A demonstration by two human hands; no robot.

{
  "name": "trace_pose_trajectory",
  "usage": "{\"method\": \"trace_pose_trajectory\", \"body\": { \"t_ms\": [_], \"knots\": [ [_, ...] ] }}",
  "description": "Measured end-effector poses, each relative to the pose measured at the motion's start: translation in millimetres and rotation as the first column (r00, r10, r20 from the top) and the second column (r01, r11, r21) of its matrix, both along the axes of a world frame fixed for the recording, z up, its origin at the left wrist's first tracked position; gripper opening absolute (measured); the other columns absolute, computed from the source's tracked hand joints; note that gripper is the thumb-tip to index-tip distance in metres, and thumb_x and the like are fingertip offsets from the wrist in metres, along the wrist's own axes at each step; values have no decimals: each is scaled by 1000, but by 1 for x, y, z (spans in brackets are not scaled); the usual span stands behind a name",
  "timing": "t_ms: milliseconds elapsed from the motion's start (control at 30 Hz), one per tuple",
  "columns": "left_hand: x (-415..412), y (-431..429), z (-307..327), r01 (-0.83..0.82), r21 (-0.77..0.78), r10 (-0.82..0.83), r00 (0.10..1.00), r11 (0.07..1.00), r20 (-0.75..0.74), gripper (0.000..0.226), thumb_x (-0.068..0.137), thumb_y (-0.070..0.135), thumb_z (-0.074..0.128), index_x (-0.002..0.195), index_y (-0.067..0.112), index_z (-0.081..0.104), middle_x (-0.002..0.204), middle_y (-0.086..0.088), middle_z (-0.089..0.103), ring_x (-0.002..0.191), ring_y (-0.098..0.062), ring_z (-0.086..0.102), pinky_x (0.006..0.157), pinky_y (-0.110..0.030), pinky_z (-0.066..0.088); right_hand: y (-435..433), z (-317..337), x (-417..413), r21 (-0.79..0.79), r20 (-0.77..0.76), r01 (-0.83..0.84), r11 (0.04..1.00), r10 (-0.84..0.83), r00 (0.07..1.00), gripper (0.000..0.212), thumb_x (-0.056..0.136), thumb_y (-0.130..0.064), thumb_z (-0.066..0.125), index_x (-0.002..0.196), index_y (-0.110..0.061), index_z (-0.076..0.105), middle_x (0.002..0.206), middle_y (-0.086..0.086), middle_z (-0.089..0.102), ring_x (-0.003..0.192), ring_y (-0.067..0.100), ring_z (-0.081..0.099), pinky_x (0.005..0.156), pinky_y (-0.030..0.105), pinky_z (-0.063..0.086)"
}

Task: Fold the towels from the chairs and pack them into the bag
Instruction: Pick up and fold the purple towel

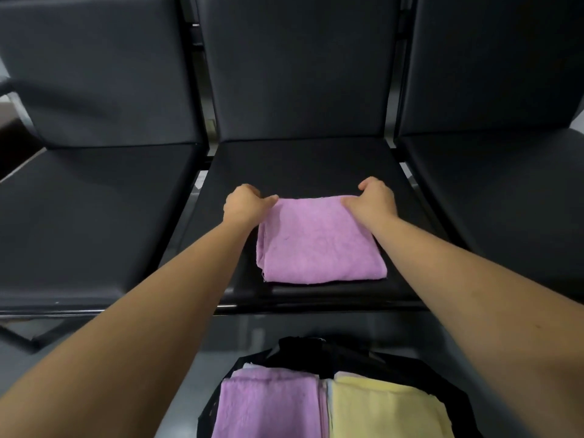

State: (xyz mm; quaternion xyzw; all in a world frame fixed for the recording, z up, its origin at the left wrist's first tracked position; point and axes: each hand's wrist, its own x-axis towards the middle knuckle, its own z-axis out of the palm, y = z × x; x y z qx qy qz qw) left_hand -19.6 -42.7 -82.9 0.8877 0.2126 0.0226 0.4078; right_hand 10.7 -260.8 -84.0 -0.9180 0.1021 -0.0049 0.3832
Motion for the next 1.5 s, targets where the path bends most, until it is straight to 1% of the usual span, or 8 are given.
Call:
{"method": "trace_pose_trajectory", "body": {
  "t_ms": [167, 333, 533, 667, 833, 1100, 1267, 1500],
  "knots": [
    [-4, -2, 0, 55, 9, -52, 978, 998, -204, 49, 89, 50, 71, 103, 6, 56, 92, -2, 60, 86, -21, 59, 70, -31, 44, 11, 17, 2, 5, -227, 11, 1000, -10, 974, 23, 91, -22, 72, 90, -8, 54, 87, 6, 56, 73, 21, 58, 60, 31, 49],
    [-20, -19, 5, 87, -82, -102, 975, 993, -199, 42, 87, 39, 75, 108, 7, 56, 100, -3, 61, 86, -22, 59, 56, -27, 40, 20, 36, -17, 160, -372, 0, 987, 60, 926, 38, 93, -22, 73, 122, -3, 57, 94, 10, 53, 75, 22, 52, 62, 30, 43],
    [-64, -21, 0, 158, -395, -131, 987, 905, 94, 23, 94, 36, 66, 114, 26, 67, 106, 4, 74, 97, -18, 72, 89, -43, 60, 12, 28, -57, 437, -275, 124, 891, 1, 962, 53, 91, -24, 72, 136, -6, 49, 102, 6, 56, 87, 20, 55, 69, 34, 44],
    [-101, -19, 11, 216, -517, -123, 970, 829, 207, 23, 91, 38, 71, 113, 31, 67, 109, 8, 75, 100, -16, 73, 90, -43, 59, -2, 35, -97, 566, -151, 58, 822, 35, 988, 36, 89, -25, 72, 119, -7, 62, 115, 16, 65, 105, 31, 66, 96, 49, 55],
    [-148, -22, 30, 209, -548, -109, 972, 810, 209, 27, 89, 37, 73, 113, 27, 66, 109, 6, 74, 100, -20, 73, 85, -43, 60, -22, 46, -151, 687, -128, 13, 726, 103, 986, 29, 86, -22, 77, 111, -12, 68, 111, 8, 73, 99, 27, 72, 92, 52, 59],
    [-235, -45, 1, 196, -540, -174, 980, 819, 92, 34, 81, 38, 77, 109, 21, 67, 104, -2, 77, 98, -26, 73, 78, -44, 61, -49, 8, -248, 695, -245, 150, 703, 35, 969, 25, 85, -8, 75, 109, 0, 67, 103, 18, 74, 91, 31, 73, 80, 44, 61],
    [-275, -69, -42, 138, -519, -197, 978, 843, -60, 27, 92, 26, 71, 114, 13, 63, 107, -7, 73, 88, -22, 70, 60, -28, 52, -67, -34, -282, 588, -372, 216, 779, 24, 928, 29, 83, -7, 76, 107, 6, 66, 100, 20, 73, 86, 32, 73, 72, 38, 59],
    [-297, -106, -90, 146, -498, -276, 941, 855, -197, 41, 90, 28, 73, 123, 9, 57, 116, -12, 69, 97, -26, 68, 67, -32, 54, -107, -100, -299, 385, -499, 315, 868, -92, 862, 48, 71, -10, 83, 109, 3, 55, 104, 25, 67, 95, 42, 69, 89, 61, 56]
  ]
}}
